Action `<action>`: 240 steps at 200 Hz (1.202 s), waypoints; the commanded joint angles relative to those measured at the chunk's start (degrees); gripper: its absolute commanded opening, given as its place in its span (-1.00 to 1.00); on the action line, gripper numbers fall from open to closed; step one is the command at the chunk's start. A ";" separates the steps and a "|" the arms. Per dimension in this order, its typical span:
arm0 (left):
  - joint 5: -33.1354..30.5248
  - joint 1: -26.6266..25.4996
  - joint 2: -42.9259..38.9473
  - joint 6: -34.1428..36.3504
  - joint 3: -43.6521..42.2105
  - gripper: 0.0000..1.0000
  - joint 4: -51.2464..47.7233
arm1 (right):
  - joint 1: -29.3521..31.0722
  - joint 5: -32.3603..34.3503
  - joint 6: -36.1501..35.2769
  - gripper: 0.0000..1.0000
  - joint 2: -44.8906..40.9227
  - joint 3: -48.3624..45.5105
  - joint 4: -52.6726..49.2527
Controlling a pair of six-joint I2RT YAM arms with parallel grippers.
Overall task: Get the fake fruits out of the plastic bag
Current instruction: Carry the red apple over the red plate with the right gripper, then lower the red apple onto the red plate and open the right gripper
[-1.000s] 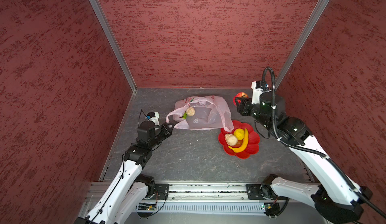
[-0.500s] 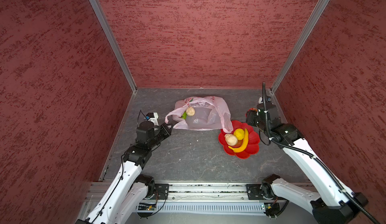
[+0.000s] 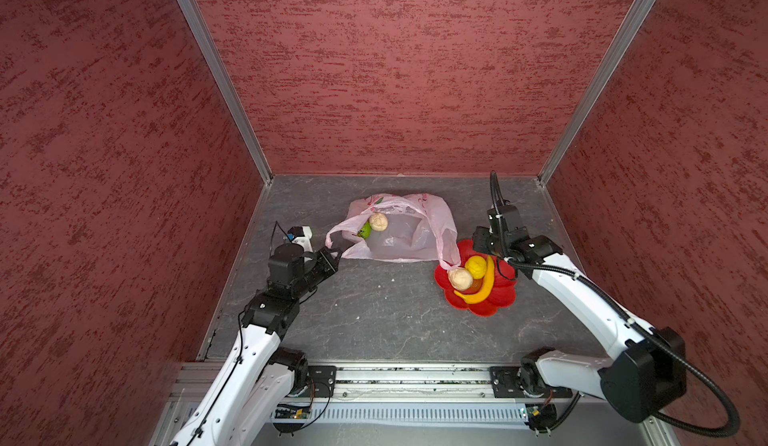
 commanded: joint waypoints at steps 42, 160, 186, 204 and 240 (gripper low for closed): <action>0.03 0.69 -0.66 0.86 0.50 -1.00 -0.95 | 0.69 -6.23 1.64 -0.63 4.65 -3.11 6.45; 0.33 0.96 -1.34 0.79 -0.35 -1.00 -1.30 | 1.79 -8.46 2.90 -0.63 10.09 -4.84 11.10; 0.49 1.04 -1.25 0.69 -0.49 -1.00 -0.97 | 1.88 -8.68 2.99 -0.61 11.83 -5.08 11.69; 0.60 1.04 -1.16 0.72 -0.55 -1.00 -0.94 | 1.88 -8.70 2.97 -0.60 12.35 -5.17 11.94; 0.65 1.10 -1.29 0.71 -0.70 -1.00 -0.99 | 1.97 -8.86 2.99 -0.57 13.39 -5.17 12.16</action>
